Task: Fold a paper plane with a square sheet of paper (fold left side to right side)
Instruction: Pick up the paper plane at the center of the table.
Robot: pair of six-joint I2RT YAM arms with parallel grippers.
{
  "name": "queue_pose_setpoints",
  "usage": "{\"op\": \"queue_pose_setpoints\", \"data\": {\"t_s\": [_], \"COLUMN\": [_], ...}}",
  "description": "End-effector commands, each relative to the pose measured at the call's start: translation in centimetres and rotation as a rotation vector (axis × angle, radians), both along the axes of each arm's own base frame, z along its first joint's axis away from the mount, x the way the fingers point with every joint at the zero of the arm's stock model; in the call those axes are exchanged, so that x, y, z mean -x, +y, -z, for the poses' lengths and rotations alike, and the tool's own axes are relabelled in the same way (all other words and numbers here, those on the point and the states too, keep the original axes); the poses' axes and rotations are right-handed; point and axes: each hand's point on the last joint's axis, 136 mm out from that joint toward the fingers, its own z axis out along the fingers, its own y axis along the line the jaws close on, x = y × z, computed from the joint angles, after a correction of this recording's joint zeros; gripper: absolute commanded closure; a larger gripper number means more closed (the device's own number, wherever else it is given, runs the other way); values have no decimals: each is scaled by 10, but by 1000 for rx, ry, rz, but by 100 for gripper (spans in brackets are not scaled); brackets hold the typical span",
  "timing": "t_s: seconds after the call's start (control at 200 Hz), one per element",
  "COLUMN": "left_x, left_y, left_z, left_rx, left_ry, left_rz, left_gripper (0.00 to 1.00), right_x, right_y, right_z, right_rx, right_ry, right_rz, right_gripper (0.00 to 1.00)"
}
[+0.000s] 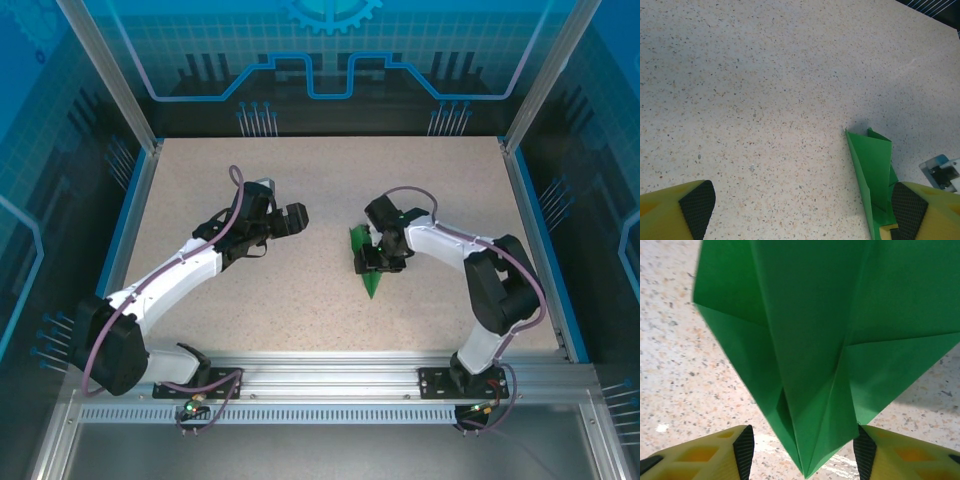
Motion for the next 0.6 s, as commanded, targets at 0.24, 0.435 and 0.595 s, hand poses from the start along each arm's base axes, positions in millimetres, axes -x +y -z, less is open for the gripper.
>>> {"op": "queue_pose_setpoints", "data": {"t_s": [0.24, 0.435, 0.595], "left_x": [-2, -1, 0], "left_y": [5, 6, 6], "left_z": [-3, -5, -9], "left_rx": [-10, -14, -14], "left_ry": [-13, -18, -41], "left_rz": [-7, -8, 10], "left_gripper": [4, 4, 1], "right_x": [0, -6, -15], "right_y": [7, 7, 12], "right_z": [8, 11, 10], "right_rx": [38, 51, 13], "right_ry": [30, 28, 29], "right_rz": [-7, 4, 49], "right_gripper": [64, 75, 93]}}
